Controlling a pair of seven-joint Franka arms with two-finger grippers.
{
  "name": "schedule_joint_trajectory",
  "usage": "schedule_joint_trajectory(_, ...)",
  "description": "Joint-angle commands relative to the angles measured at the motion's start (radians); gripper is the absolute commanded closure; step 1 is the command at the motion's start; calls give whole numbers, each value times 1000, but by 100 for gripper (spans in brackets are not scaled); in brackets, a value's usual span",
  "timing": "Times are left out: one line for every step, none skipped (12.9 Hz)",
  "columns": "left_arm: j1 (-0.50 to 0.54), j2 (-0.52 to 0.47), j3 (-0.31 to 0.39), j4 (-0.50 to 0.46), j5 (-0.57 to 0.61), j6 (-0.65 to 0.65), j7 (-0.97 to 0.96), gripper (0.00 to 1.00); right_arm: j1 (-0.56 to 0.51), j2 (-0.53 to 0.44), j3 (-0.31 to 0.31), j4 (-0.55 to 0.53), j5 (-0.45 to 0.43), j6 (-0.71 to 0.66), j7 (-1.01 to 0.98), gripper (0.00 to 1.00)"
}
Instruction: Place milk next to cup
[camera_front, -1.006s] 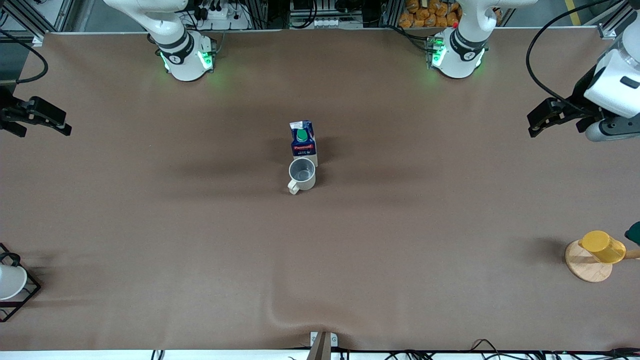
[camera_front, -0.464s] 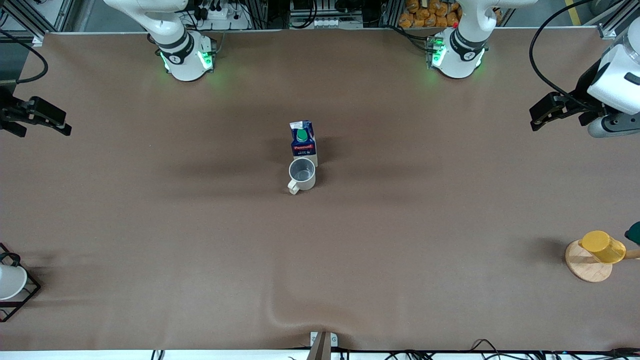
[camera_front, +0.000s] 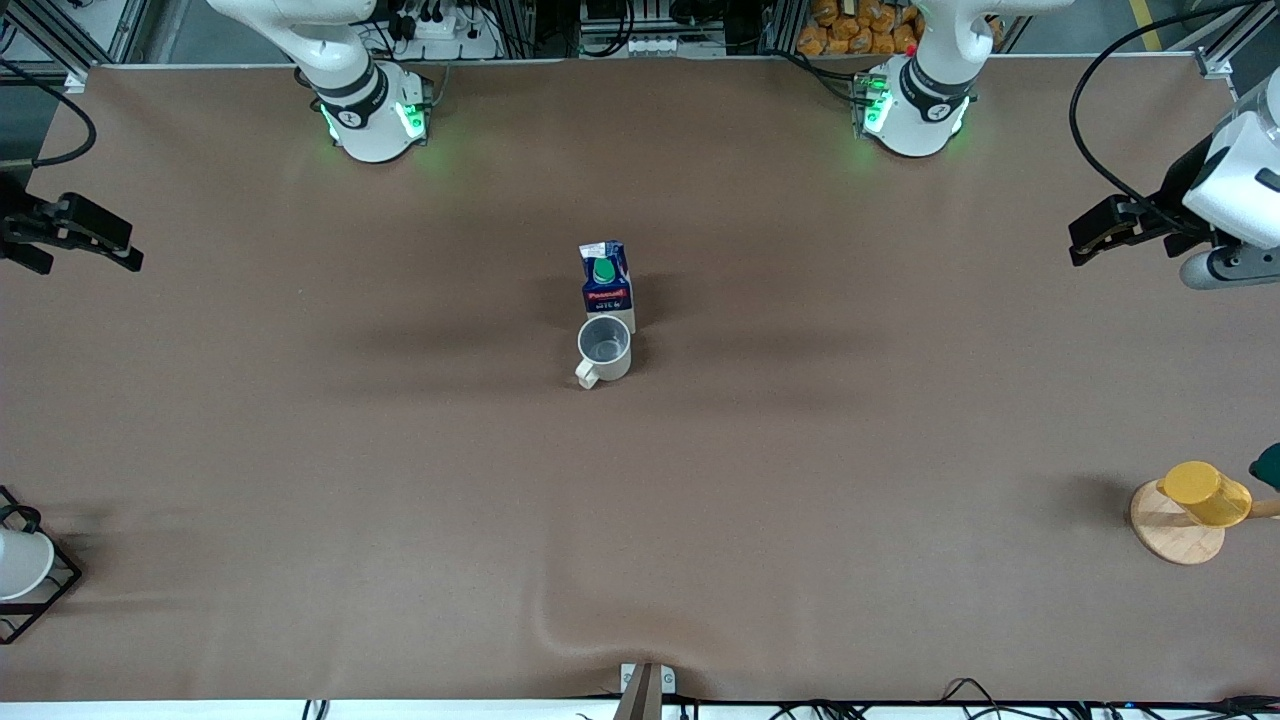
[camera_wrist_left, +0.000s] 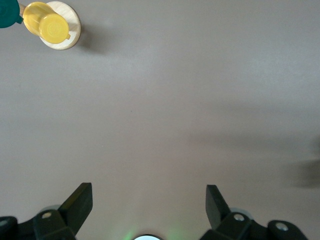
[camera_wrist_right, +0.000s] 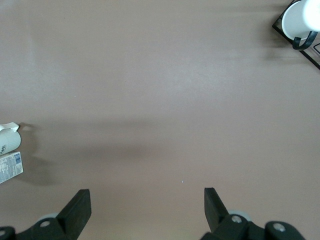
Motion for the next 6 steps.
schedule_joint_trajectory(8,3,2,23,-2,7,33,0,-6,4,6,14,6,-11,2,0)
schedule_joint_trajectory(11,8,2,25,-6,7,34,0,-6,4,6,14,6,-11,2,0)
schedule_joint_trajectory(11,8,2,31,-3,6,33,0,-6,6,6,14,6,-11,2,0)
schedule_joint_trajectory(11,8,2,36,-3,6,33,0,-6,6,6,14,6,-9,2,0)
schedule_joint_trajectory(9,9,2,37,-2,6,33,0,-4,6,6,14,6,-9,2,0)
schedule_joint_trajectory(9,8,3,40,0,4,33,0,-6,6,6,16,6,-9,2,0)
